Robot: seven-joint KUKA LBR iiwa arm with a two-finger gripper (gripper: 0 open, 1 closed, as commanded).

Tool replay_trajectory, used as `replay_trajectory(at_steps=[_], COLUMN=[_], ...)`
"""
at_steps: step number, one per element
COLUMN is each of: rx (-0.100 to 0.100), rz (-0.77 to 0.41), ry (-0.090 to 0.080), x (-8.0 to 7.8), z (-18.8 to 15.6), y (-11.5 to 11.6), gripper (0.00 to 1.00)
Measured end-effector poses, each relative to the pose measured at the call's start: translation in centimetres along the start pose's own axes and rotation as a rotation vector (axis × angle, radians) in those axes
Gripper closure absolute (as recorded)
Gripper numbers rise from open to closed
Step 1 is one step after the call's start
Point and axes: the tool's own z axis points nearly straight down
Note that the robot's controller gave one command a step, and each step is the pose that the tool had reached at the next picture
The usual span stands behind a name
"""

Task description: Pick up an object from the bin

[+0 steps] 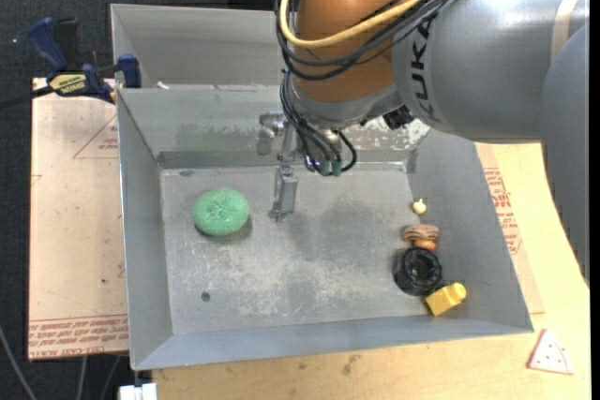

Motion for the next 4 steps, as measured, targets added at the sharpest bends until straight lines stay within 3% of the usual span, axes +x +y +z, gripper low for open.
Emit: replay_trajectory(at_steps=[1,2,3,4], rx=[-0.001,0.0,0.0,-0.001], rz=[-0.002,-0.178,-0.432,-0.575], ry=[-0.003,-0.009,-0.007,-0.003], x=[-0.1,-1.7,-2.4,-2.2], z=[0.1,4.7,10.4,13.7], y=[0.0,2.2,7.1,5.8], gripper=[0.0,0.0,0.0,1.0])
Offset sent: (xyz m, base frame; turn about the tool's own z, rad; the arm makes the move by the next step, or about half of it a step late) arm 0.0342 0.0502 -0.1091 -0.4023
